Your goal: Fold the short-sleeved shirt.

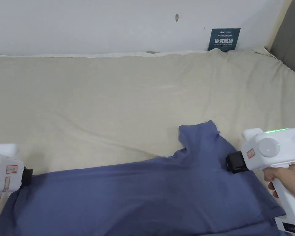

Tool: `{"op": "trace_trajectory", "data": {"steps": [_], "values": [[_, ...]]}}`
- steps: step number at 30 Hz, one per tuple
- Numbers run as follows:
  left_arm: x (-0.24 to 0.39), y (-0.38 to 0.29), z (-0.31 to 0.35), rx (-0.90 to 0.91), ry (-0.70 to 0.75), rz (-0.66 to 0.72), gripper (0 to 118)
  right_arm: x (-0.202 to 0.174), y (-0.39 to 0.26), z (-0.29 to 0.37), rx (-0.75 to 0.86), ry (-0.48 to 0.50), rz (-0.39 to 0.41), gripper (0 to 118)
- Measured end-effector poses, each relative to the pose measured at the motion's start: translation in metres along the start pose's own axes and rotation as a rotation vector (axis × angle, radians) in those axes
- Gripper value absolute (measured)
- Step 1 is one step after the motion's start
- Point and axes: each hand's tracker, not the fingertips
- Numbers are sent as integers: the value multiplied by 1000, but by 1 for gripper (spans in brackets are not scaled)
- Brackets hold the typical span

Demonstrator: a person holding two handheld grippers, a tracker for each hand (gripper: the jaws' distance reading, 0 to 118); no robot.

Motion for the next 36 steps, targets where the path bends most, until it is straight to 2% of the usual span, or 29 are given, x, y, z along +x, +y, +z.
{"op": "trace_trajectory", "data": {"steps": [1, 2, 3, 4, 5, 9, 13, 21, 29, 36], "values": [[1, -2, 0, -10, -9, 3, 0, 3, -3, 0, 13, 30, -7, 80], [1, -2, 0, -10, -8, 5, 0, 2, -3, 6, 28, 124, -57, 63], [1, -2, 1, -10, -9, 7, 0, 2, -3, 11, 38, 142, -78, 47], [1, -2, 2, -10, -8, 5, 0, 0, -4, 17, 81, 84, -56, 18], [0, -2, 2, -10, -7, -1, 0, -1, -5, 21, 117, 36, -2, 3], [-2, -3, 13, 3, -9, -7, 0, 9, -8, 41, 120, 82, -8, 3], [-5, -5, 31, 30, -11, -7, 0, 18, -14, 65, 169, 127, -55, 3], [-18, -28, 85, 109, -35, 51, 0, 24, -42, 119, 254, 200, -100, 3], [-28, -88, 159, 181, -63, 78, 0, 36, -108, 179, 331, 274, -157, 3], [-32, -158, 202, 215, -67, 87, 0, 36, -179, 216, 362, 306, -151, 3]]}}
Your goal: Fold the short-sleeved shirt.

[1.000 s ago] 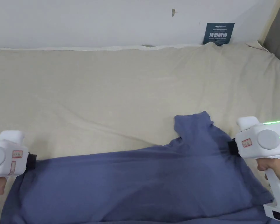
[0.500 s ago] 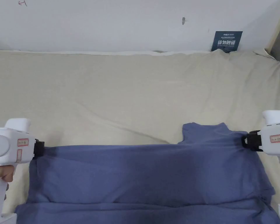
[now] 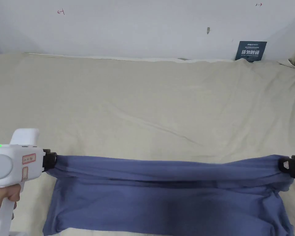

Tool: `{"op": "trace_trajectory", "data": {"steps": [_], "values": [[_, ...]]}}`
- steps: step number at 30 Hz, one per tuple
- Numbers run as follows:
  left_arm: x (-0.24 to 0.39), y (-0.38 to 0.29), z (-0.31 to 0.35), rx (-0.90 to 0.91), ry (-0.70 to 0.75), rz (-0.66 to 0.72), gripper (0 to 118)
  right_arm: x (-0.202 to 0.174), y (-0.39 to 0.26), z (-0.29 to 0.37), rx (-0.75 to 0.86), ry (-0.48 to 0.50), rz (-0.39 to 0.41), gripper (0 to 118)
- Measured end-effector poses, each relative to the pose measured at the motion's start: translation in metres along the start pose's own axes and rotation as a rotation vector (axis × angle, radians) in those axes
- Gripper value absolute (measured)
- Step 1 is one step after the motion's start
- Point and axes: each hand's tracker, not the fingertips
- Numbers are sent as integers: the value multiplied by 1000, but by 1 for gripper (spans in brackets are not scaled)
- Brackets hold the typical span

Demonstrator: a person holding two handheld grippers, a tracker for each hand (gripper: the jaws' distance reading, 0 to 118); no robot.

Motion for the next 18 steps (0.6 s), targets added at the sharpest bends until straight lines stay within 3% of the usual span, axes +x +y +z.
{"op": "trace_trajectory", "data": {"steps": [8, 16, 17, 18], "values": [[-8, -78, 15, -65, -5, 1, 0, 4, -73, 18, -58, 14, -26, 3], [-17, -108, -5, -166, 2, 29, 0, 13, -104, -2, -150, -2, -61, 4], [-22, -111, -12, -167, 7, 33, 8, 13, -106, -4, -155, -6, -59, 7], [-26, -111, -17, -174, 3, 41, 40, 15, -106, -5, -167, -8, -59, 17]]}}
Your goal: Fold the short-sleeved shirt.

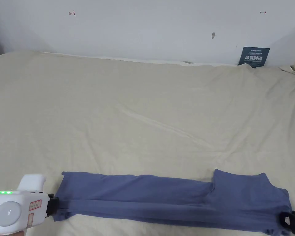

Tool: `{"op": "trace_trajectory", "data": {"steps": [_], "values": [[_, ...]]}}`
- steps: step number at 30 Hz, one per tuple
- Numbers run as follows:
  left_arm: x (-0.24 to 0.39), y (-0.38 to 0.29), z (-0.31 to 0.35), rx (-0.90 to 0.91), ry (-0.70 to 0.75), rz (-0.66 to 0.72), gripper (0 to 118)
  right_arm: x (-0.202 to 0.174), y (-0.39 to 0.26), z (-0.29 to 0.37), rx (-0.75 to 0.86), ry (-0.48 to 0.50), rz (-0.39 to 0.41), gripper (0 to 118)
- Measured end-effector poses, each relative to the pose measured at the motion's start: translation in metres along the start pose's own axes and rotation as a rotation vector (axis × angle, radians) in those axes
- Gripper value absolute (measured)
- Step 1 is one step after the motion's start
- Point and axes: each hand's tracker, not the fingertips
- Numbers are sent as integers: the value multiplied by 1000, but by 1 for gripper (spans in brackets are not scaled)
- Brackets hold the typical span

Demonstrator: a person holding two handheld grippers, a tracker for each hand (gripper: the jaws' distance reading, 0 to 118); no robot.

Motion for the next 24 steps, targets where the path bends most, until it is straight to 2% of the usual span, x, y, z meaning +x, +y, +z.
{"op": "trace_trajectory", "data": {"steps": [1, 2, 3, 4, 5, 6, 9, 10, 11, 12, 13, 14, 15, 17, 18, 19, 24], "values": [[-1, 1, -3, -28, -5, 5, 58, 0, 0, 0, -5, -6, -5, 25], [-2, 2, -7, -80, 47, -4, 75, 0, 1, 2, -21, -64, -17, 25], [0, -1, -9, -119, 119, -26, 106, 0, 2, 3, -61, -130, -8, 48], [-1, -8, -1, -58, 97, -21, 118, 0, 0, 6, -88, -144, 0, 105], [-5, -7, 9, -36, 90, -64, 115, 2, -5, 20, -10, -141, 19, 118], [-9, -6, 15, -47, 85, -42, 115, 4, -5, 29, -11, -162, 27, 114], [-20, -1, 25, -38, 48, 19, 114, 6, -4, 35, -31, -174, 2, 114], [-23, 1, 29, -7, 31, 46, 110, 4, -3, 38, -31, -164, -18, 113], [-25, 9, 37, 12, -20, 74, 96, 1, -4, 43, -7, -119, -55, 104], [-27, 14, 40, 18, -61, 107, 58, -7, -1, 44, 29, -76, -69, 78], [-30, 19, 38, -1, -82, 138, 0, -16, 2, 43, 36, -94, -67, 7], [-32, 19, 34, 45, -109, 185, 0, -29, 1, 41, 79, -183, -35, 0], [-41, 22, 26, -23, -92, 179, 0, -40, 1, 43, 100, -198, -34, 0], [-49, 26, 16, -38, -153, 174, 0, -47, 10, 40, 49, -79, -31, 0], [-51, 29, 13, -24, -162, 168, 0, -53, 10, 41, 49, -64, -37, 0], [-47, 35, 14, -39, -173, 159, 0, -62, 11, 41, 57, -95, -27, 0], [-67, 46, -17, -97, -321, 253, 0, -66, 26, 39, 53, -79, -16, 0]]}}
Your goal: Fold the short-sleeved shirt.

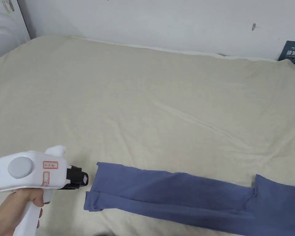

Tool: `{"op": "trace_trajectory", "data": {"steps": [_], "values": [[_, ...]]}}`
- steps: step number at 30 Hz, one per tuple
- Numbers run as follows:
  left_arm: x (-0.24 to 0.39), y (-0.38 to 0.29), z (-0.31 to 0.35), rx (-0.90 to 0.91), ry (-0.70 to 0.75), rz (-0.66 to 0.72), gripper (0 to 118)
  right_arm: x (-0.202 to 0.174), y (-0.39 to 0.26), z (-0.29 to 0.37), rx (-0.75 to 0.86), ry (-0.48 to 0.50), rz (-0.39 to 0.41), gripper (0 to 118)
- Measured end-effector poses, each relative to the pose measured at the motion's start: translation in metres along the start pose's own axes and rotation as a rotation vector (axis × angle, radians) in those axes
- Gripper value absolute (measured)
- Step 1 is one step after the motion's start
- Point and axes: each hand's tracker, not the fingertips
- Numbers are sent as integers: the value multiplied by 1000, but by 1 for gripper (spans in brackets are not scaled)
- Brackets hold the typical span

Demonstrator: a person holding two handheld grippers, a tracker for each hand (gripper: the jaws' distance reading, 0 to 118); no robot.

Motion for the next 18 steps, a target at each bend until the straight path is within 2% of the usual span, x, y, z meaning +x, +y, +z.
{"op": "trace_trajectory", "data": {"steps": [3, 4, 6, 7, 8, 9, 12, 18], "values": [[-12, 5, -13, -28, -86, 32, 0, -2, 1, 0, -11, 3, -24, 0], [-15, 6, -16, -31, -137, 49, 12, -7, 2, 0, -11, -10, -18, 0], [-21, 6, -24, -61, -263, 80, 105, -8, 2, -1, -20, -22, -16, 0], [-25, 9, -28, -70, -274, 60, 105, -8, 3, -1, -23, -26, -15, 0], [-27, 9, -37, -134, -304, 52, 111, -12, 3, -2, -29, -32, -12, 0], [-29, 8, -41, -160, -339, 65, 112, -13, 4, -3, -37, -36, -15, 0], [-33, 16, -45, -132, -347, 70, 112, -16, 2, -4, -48, -40, -27, 0], [-39, 26, -70, -180, -548, 178, 112, -21, 1, -7, -64, -41, -21, 0]]}}
